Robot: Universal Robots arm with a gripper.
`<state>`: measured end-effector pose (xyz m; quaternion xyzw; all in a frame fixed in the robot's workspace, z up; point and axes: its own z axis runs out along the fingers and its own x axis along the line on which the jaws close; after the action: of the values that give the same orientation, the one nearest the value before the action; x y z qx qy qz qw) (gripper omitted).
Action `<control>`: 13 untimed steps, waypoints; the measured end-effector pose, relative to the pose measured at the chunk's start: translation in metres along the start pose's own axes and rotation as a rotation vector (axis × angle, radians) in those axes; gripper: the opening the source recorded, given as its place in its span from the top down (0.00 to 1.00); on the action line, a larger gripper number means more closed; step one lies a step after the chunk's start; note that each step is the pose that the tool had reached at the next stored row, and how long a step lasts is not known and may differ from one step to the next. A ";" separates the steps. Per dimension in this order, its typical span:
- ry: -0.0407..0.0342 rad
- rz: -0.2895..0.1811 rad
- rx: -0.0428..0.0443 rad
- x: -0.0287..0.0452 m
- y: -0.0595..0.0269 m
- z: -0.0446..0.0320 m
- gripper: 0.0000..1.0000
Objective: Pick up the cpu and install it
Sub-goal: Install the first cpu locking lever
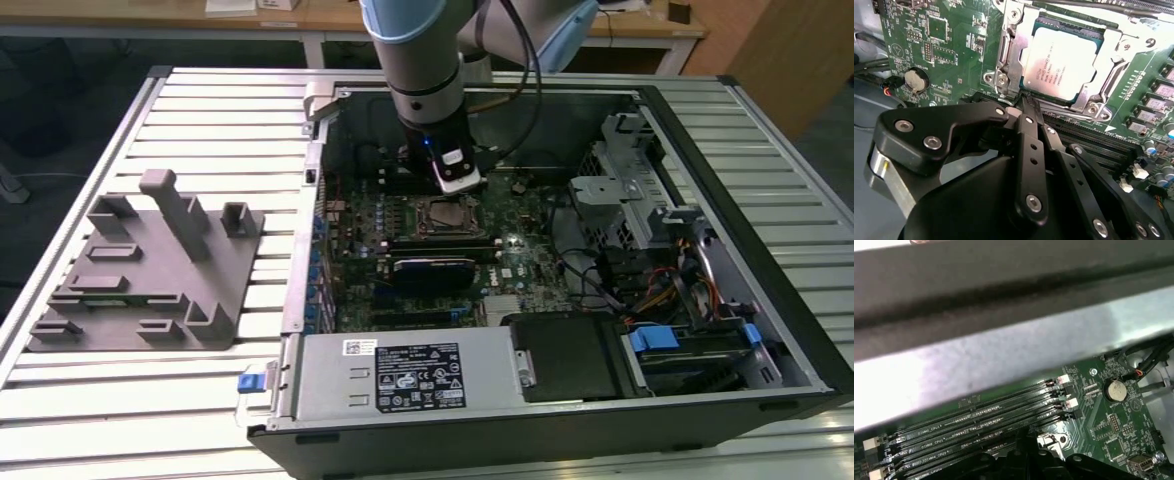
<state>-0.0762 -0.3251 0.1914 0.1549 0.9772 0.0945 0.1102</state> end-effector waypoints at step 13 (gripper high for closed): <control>0.0001 0.000 -0.0002 -0.0014 0.0016 -0.0072 0.89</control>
<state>-0.0762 -0.3251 0.1989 0.1551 0.9772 0.0946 0.1101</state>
